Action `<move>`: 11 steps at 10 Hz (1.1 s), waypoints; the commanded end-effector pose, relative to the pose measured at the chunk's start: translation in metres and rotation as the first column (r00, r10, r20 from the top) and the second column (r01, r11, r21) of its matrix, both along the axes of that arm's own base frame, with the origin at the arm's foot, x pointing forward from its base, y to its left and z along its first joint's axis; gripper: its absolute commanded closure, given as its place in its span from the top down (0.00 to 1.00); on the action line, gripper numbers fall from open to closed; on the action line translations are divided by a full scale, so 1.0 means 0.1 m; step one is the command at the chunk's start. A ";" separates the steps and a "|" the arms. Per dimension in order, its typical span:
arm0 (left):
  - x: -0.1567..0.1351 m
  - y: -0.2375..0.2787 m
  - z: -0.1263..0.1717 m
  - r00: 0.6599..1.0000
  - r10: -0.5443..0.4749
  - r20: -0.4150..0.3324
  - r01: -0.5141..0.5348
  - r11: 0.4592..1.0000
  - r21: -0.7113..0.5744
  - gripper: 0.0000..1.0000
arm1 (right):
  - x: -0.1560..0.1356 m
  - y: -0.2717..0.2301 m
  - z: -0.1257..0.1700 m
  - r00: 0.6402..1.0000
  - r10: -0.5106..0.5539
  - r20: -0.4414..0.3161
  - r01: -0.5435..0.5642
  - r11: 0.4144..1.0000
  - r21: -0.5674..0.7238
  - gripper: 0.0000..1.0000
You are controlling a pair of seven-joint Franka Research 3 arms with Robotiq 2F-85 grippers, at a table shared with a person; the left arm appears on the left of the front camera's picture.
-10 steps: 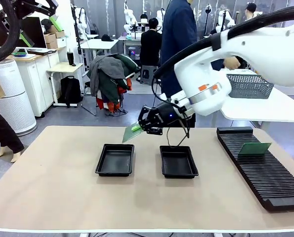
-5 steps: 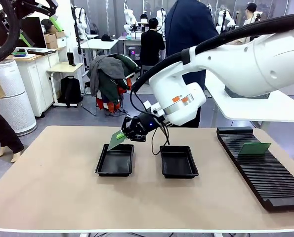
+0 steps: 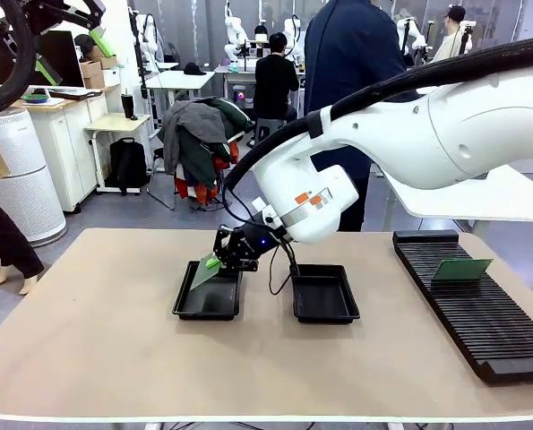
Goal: Inspect and transfer BCBs to ESD trays.
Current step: Pick up the Blank PCB from the PCB Rack and place it in the left ESD tray.
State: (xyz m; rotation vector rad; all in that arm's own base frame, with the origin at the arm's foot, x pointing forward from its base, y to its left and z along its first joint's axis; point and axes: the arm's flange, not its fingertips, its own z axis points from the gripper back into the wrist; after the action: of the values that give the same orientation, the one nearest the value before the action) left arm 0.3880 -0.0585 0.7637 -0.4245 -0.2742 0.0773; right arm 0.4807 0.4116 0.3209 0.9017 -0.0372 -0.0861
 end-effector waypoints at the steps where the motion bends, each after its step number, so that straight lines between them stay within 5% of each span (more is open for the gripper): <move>1: 0.00 0.01 -0.01 1.000 0.004 0.000 -0.004 1.000 -0.004 1.00 | 0.03 0.11 -0.10 1.000 0.002 0.017 -0.001 0.999 -0.044 0.03; 11: 0.00 0.01 -0.01 1.000 0.004 0.000 -0.004 1.000 -0.004 1.00 | 0.10 0.16 -0.36 0.998 0.037 -0.046 -0.041 0.994 -0.097 0.03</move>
State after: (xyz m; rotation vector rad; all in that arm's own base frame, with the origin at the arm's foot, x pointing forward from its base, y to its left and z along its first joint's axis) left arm 0.3880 -0.0585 0.7637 -0.4245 -0.2742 0.0773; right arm 0.4866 0.4251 0.2818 0.8110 -0.0137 -0.0681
